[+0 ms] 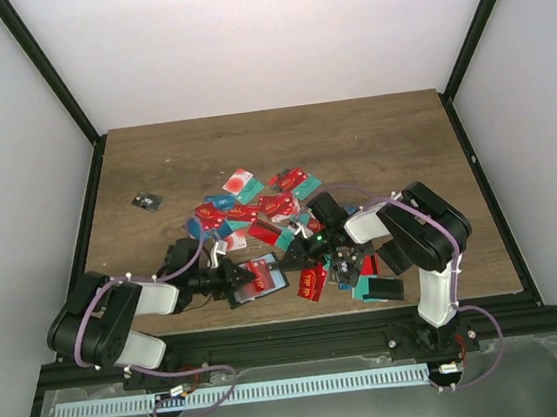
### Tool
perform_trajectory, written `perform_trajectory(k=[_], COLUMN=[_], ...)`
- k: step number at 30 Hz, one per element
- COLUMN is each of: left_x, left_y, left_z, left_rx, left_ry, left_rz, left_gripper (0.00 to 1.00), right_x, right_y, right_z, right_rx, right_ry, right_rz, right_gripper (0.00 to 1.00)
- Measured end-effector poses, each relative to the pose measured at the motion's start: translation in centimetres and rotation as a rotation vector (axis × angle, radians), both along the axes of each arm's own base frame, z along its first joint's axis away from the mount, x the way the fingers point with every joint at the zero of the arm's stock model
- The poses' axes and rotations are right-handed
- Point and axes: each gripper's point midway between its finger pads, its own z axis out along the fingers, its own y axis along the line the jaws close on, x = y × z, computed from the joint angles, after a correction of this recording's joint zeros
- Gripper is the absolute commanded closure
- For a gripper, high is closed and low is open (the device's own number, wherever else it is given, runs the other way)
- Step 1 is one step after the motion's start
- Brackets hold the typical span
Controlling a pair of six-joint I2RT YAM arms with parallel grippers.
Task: Put the credit cards into the card holder
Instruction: Insert the credit card into the card holder.
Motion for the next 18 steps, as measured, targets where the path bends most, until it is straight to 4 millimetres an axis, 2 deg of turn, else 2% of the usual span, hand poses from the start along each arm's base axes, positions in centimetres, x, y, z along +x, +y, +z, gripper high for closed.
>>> perform_trajectory(k=[15,18], left_x=[0.4,0.5], left_y=[-1.5,-1.7], left_z=[-0.8,-0.7], left_rx=[-0.025,-0.031], left_ry=[0.018,0.024], left_rz=[0.010,0.014], left_gripper=[0.96,0.92], right_x=[0.1,0.1], right_y=[0.2,0.2], right_z=[0.1,0.1], right_rx=[0.011,0.009], right_ry=[0.017,0.017], right_rz=[-0.009,-0.008], right_gripper=[0.81,0.81])
